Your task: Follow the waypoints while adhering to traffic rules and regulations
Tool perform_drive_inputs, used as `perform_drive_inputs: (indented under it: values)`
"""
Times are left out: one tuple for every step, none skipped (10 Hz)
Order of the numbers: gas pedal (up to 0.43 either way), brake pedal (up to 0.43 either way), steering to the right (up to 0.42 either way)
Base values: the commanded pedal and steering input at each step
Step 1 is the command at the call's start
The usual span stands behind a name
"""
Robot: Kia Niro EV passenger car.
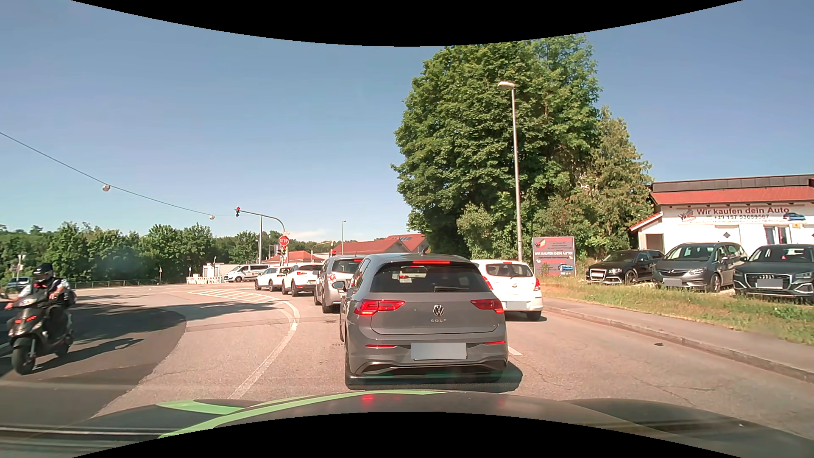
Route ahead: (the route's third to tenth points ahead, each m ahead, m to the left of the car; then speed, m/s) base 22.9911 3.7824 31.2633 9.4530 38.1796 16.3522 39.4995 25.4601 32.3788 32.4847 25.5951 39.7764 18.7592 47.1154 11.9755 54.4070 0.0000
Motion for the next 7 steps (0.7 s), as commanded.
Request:
perform_drive_inputs:
  values:
    - [0.0,0.348,-0.032]
    - [0.0,0.348,-0.032]
    - [0.0,0.348,-0.032]
    - [0.0,0.348,-0.032]
    - [0.0,0.348,-0.032]
    - [0.0,0.348,-0.032]
    - [0.0,0.348,-0.032]
